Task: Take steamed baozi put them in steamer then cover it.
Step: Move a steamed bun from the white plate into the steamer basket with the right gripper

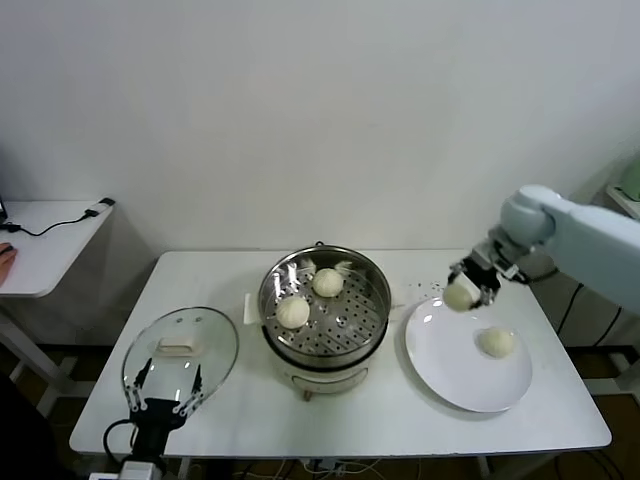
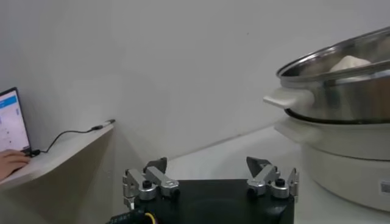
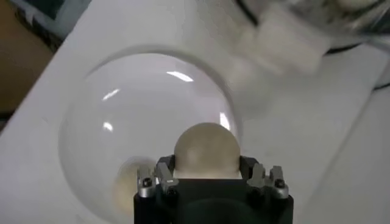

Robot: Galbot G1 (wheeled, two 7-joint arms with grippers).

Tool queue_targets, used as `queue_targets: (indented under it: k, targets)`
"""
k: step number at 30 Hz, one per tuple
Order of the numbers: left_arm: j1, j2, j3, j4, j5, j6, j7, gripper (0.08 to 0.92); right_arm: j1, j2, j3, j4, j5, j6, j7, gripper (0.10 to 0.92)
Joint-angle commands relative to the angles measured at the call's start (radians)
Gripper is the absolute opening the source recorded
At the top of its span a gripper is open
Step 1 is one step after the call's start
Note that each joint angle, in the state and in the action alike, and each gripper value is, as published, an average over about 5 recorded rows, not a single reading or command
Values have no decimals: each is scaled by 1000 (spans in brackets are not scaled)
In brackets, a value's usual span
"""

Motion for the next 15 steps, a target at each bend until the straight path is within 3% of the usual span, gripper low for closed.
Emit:
queue_targets:
  k: [1,15]
  targets:
    - [-4,-1,6,-5,7,4,2,823,261,265,-67,1,6,280,-49,679]
    - [-8,-6,8,1,10,4,2,823,15,469,-45,130,-106,300,-60,679]
